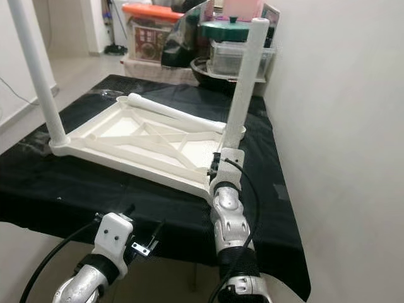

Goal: Building children table

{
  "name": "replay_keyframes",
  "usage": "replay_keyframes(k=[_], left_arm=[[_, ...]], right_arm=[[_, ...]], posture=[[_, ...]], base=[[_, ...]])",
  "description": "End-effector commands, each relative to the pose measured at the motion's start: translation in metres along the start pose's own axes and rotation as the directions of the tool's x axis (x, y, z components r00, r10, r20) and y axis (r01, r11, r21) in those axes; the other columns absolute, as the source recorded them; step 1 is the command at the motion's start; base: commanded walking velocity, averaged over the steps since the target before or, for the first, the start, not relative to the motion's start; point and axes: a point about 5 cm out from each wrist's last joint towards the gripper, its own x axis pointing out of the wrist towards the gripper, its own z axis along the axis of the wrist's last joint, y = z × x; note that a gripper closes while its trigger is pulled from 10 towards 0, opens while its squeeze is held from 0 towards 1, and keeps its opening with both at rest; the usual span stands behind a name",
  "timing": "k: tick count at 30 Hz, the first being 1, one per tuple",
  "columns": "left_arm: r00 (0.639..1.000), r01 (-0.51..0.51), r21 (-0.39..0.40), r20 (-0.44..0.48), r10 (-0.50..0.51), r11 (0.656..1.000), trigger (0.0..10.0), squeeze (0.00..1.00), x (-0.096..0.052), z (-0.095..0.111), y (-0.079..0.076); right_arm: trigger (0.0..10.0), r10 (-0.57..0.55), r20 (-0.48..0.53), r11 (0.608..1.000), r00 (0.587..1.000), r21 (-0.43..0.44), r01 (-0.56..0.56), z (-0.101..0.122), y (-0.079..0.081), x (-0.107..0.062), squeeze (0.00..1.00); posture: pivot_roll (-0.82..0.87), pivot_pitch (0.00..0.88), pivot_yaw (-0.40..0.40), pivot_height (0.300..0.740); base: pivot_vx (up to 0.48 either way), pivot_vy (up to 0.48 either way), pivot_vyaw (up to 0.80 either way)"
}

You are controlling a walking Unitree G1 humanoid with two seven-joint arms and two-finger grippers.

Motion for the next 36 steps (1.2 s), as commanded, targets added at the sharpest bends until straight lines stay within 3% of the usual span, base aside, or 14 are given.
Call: replay_keyframes(k=[1, 2, 3, 4, 8, 9, 12, 16, 19, 23, 25, 26, 28, 36], left_arm=[[1.000, 0.006, -0.005, -0.004, -0.006, 1.000, 10.0, 0.00, 0.001, -0.002, -0.002], [1.000, 0.006, -0.005, -0.004, -0.006, 1.000, 10.0, 0.00, 0.001, -0.002, -0.002], [1.000, 0.006, -0.005, -0.004, -0.006, 1.000, 10.0, 0.00, 0.001, -0.003, -0.002], [1.000, 0.005, -0.006, -0.005, -0.005, 1.000, 10.0, 0.00, 0.001, -0.003, -0.002], [1.000, 0.006, -0.010, -0.005, -0.006, 1.000, 10.0, 0.00, 0.001, -0.003, -0.003], [1.000, 0.006, -0.010, -0.005, -0.006, 1.000, 10.0, 0.00, 0.001, -0.003, -0.003], [1.000, 0.007, -0.011, -0.005, -0.007, 1.000, 10.0, 0.00, 0.001, -0.004, -0.003], [1.000, 0.009, -0.013, -0.006, -0.009, 1.000, 10.0, 0.00, 0.001, -0.004, -0.003], [1.000, 0.011, -0.013, -0.007, -0.011, 1.000, 10.0, 0.00, 0.000, -0.004, -0.004], [1.000, 0.011, -0.013, -0.006, -0.012, 1.000, 10.0, 0.00, 0.000, -0.004, -0.004], [1.000, 0.013, -0.013, -0.006, -0.013, 1.000, 10.0, 0.00, 0.000, -0.004, -0.004], [1.000, 0.013, -0.013, -0.006, -0.013, 1.000, 10.0, 0.00, 0.000, -0.004, -0.004], [1.000, 0.013, -0.013, -0.006, -0.013, 1.000, 10.0, 0.00, 0.000, -0.004, -0.004], [1.000, 0.011, -0.010, -0.004, -0.011, 1.000, 10.0, 0.00, 0.000, -0.003, -0.004]], right_arm=[[3.0, 0.003, -0.059, 0.999, 0.998, 0.048, 0.000, -0.010, 0.017, -0.008, 0.00], [3.0, 0.003, -0.059, 0.999, 0.998, 0.048, 0.000, -0.010, 0.017, -0.008, 0.00], [10.0, 0.042, -0.061, 0.998, 0.997, 0.050, -0.039, -0.011, 0.027, -0.010, 0.00], [10.0, 0.096, -0.043, 0.994, 0.994, 0.063, -0.093, -0.011, 0.035, -0.012, 1.00], [10.0, 0.152, -0.001, 0.987, 0.988, 0.060, -0.152, -0.010, 0.038, -0.012, 1.00], [10.0, 0.163, 0.027, 0.985, 0.986, 0.050, -0.165, -0.008, 0.034, -0.009, 0.27], [10.0, 0.176, 0.057, 0.983, 0.983, 0.040, -0.178, -0.005, 0.031, -0.008, 0.27], [10.0, 0.453, 0.107, 0.875, 0.885, 0.134, -0.464, 0.000, 0.020, 0.005, 0.00], [10.0, 0.735, 0.086, 0.658, 0.673, 0.149, -0.738, 0.010, 0.012, 0.008, 0.00], [10.0, 0.831, 0.058, 0.541, 0.554, 0.153, -0.827, 0.013, 0.008, 0.005, 0.00], [10.0, 0.944, -0.022, 0.331, 0.331, 0.085, -0.940, 0.017, 0.008, -0.004, 0.00], [10.0, 0.944, -0.022, 0.331, 0.331, 0.085, -0.940, 0.017, 0.008, -0.004, 0.00], [10.0, 0.981, -0.087, 0.179, 0.174, 0.055, -0.982, 0.018, 0.008, -0.011, 0.00], [10.0, 0.972, -0.196, -0.130, -0.132, 0.023, -0.991, 0.016, 0.022, -0.025, 0.00]], posture=[[0.12, 0.000, -0.098, 0.740], [0.12, 0.000, -0.098, 0.740], [0.12, 0.000, -0.096, 0.740], [0.12, 0.000, -0.100, 0.740], [0.12, 0.000, -0.100, 0.740], [0.11, 0.000, -0.098, 0.740], [0.11, 0.000, -0.098, 0.740], [0.11, 0.000, -0.095, 0.740], [0.11, 0.000, -0.094, 0.740], [0.11, 0.000, -0.094, 0.740], [0.11, 0.000, -0.092, 0.740], [0.11, 0.000, -0.092, 0.740], [0.11, 0.000, -0.091, 0.740], [0.12, 0.000, -0.098, 0.740]], base=[[0.000, 0.000, 0.00], [0.000, 0.000, 0.00], [0.000, 0.000, 0.00], [0.000, 0.000, 0.00], [0.000, 0.000, 0.00], [0.000, 0.000, 0.00], [0.000, 0.000, 0.00], [0.000, 0.000, 0.00], [0.000, 0.000, 0.00], [0.000, 0.000, 0.00], [0.000, 0.000, 0.00], [0.000, 0.000, 0.00], [0.000, 0.000, 0.00], [0.000, 0.000, 0.00]])
